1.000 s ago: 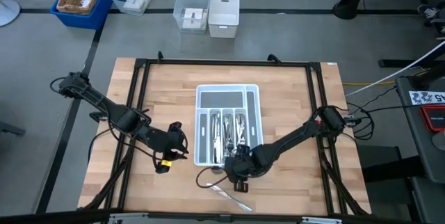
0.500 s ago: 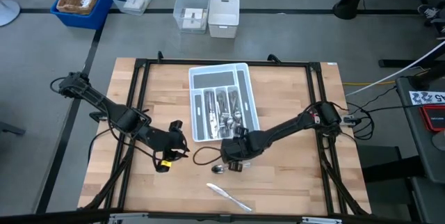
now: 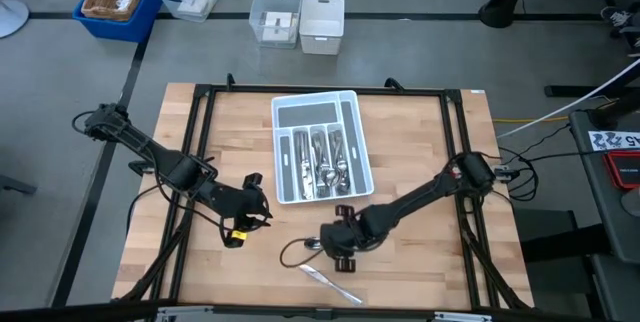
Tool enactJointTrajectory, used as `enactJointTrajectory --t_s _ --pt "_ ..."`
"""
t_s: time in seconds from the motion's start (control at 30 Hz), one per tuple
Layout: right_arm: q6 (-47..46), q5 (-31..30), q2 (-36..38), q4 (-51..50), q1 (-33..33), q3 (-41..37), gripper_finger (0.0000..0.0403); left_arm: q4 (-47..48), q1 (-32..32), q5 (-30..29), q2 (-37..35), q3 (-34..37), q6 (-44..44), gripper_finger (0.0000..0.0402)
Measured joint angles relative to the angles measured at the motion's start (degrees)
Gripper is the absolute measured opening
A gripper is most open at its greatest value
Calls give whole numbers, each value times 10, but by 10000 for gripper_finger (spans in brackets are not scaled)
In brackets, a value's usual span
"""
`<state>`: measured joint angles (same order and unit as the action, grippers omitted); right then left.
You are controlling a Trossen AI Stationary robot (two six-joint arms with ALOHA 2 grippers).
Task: Sort silverware
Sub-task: Put the silver spoon into the white cutlery tray
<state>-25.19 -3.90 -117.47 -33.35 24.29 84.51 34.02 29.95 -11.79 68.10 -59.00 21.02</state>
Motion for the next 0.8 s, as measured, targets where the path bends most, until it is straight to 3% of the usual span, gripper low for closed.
enactJointTrajectory --t_s 0.23,0.43,0.8 --pt "0 -40 -3 1 5 0 133 0 0 0 0 0 4 85" --pt "1 5 -30 20 5 0 133 0 0 0 0 0 15 85" --pt "0 5 -62 16 8 3 119 -2 0 0 0 0 15 85"
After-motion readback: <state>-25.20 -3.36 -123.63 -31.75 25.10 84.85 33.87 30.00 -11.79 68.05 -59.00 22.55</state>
